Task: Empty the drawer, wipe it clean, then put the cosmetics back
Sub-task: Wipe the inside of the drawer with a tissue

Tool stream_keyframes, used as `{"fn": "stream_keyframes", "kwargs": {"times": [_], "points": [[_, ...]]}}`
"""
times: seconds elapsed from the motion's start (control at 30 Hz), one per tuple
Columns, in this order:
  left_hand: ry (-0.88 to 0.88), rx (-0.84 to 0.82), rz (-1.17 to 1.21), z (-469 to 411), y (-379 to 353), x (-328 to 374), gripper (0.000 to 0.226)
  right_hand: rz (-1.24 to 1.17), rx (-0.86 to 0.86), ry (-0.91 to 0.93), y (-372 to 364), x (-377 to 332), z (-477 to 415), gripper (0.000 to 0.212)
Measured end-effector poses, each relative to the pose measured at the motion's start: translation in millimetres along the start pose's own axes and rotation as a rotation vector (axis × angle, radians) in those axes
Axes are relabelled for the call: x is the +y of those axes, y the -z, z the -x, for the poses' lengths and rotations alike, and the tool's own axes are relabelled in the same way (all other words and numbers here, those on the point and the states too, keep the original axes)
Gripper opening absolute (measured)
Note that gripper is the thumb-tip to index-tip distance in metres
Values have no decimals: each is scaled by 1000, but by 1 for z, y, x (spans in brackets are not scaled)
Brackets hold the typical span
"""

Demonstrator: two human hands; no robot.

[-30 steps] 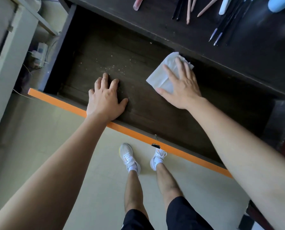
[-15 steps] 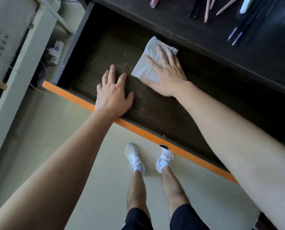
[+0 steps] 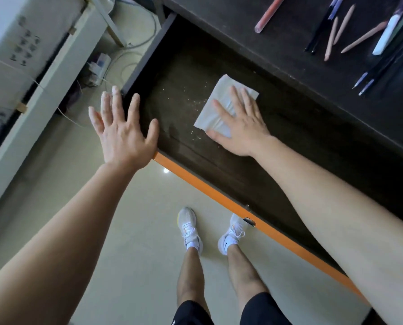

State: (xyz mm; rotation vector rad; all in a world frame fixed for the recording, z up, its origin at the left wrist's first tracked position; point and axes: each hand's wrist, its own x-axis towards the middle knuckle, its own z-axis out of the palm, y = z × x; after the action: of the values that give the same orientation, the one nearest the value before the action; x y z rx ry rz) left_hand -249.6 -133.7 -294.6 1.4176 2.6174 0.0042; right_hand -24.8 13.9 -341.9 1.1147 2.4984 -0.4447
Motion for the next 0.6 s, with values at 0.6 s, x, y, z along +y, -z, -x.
{"fn": "stream_keyframes", "kwargs": {"times": [0.6], "points": [[16, 82, 41, -6, -7, 7, 61, 51, -11, -29, -2, 36, 31, 83]]}}
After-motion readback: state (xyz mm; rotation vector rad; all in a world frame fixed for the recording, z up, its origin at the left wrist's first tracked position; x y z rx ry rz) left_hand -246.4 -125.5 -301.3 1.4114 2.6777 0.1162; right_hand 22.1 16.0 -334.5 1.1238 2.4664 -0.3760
